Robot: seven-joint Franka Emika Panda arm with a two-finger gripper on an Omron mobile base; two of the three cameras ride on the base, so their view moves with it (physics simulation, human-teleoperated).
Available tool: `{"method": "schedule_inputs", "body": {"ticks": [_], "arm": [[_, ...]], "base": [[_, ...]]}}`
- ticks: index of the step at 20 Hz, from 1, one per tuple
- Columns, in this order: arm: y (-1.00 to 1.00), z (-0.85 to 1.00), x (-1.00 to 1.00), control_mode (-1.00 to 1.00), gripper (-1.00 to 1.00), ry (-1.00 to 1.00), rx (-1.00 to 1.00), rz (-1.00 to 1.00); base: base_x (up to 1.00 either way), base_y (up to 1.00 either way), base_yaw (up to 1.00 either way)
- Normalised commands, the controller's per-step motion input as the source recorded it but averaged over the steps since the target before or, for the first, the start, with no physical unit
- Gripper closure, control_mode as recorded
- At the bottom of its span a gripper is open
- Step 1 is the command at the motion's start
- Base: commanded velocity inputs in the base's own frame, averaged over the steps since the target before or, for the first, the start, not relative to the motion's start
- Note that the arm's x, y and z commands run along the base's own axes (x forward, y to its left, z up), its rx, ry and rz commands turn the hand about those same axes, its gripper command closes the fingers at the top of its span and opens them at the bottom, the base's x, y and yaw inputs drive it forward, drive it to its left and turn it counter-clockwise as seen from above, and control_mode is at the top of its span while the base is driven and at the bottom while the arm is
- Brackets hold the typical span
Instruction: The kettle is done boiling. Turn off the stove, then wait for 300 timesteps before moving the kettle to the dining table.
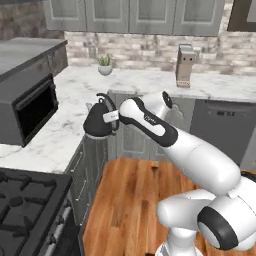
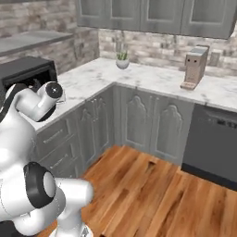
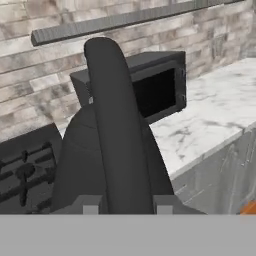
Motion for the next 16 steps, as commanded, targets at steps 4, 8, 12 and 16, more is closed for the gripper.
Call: {"method": "schedule_inputs", "body": {"ticks": [4, 8, 12, 16], "arm": [[0.00, 0.00, 0.00, 1.00, 1.00, 0.00, 0.00, 0.00], [0.00, 0.00, 0.00, 1.00, 1.00, 0.00, 0.00, 0.00], [0.00, 0.00, 0.00, 1.00, 1.00, 0.00, 0.00, 0.00], [0.00, 0.00, 0.00, 1.00, 1.00, 0.00, 0.00, 0.00]], "base": [[-0.23, 0.00, -0.62], [-0.17, 0.00, -0.63], [-0.12, 0.00, -0.64], [-0.11, 0.00, -0.64]]}}
